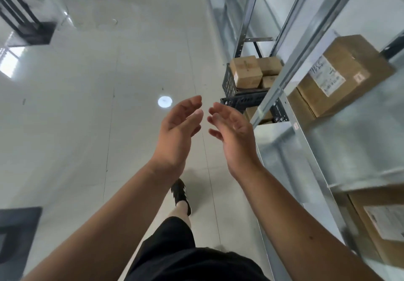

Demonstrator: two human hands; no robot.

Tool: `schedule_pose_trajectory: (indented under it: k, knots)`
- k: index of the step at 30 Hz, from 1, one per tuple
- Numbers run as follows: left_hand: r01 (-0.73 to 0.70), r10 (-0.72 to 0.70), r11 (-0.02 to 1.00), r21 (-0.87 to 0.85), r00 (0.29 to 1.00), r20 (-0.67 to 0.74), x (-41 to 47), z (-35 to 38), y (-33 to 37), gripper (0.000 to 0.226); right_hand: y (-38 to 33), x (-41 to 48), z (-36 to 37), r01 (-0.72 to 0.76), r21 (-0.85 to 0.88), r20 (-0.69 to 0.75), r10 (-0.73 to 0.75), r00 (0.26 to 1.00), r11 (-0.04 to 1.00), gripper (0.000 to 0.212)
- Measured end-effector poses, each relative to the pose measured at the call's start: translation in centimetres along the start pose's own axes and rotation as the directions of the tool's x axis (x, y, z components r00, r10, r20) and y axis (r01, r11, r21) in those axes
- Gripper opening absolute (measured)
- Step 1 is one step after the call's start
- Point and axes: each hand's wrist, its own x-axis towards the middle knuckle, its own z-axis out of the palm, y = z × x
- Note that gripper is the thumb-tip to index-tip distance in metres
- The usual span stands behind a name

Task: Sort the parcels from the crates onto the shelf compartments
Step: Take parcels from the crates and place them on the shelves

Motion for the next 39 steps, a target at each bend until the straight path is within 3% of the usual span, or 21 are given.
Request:
schedule_pose_trajectory:
  k: [8,17,26,32,39]
  knots:
    - [0.064,-0.071,0.996,0.056,0.99,0.122,18.6,-1.5,4.3,0.03,-2.2,16.0,6.6,-0.043,-0.013,-0.09,0.042,0.995,0.999,0.03]
    - [0.114,-0.129,0.99,0.081,0.969,0.209,33.6,0.4,7.5,0.028,-4.4,29.8,9.1,-0.071,0.076,-0.195,0.085,0.977,0.995,0.027]
    - [0.131,-0.186,0.969,0.21,0.946,0.265,49.2,6.8,6.3,0.029,-4.0,45.6,6.5,-0.1,0.082,-0.228,0.116,0.967,0.992,0.028]
    - [0.148,-0.233,0.954,0.26,0.912,0.336,56.2,12.5,7.1,0.026,-5.7,52.8,3.6,-0.067,0.102,-0.335,0.097,0.937,0.993,0.031]
    - [0.138,-0.32,0.914,0.381,0.822,0.47,62.8,19.7,5.0,0.03,-5.7,56.6,-2.1,-0.101,0.155,-0.537,0.17,0.827,0.983,0.022]
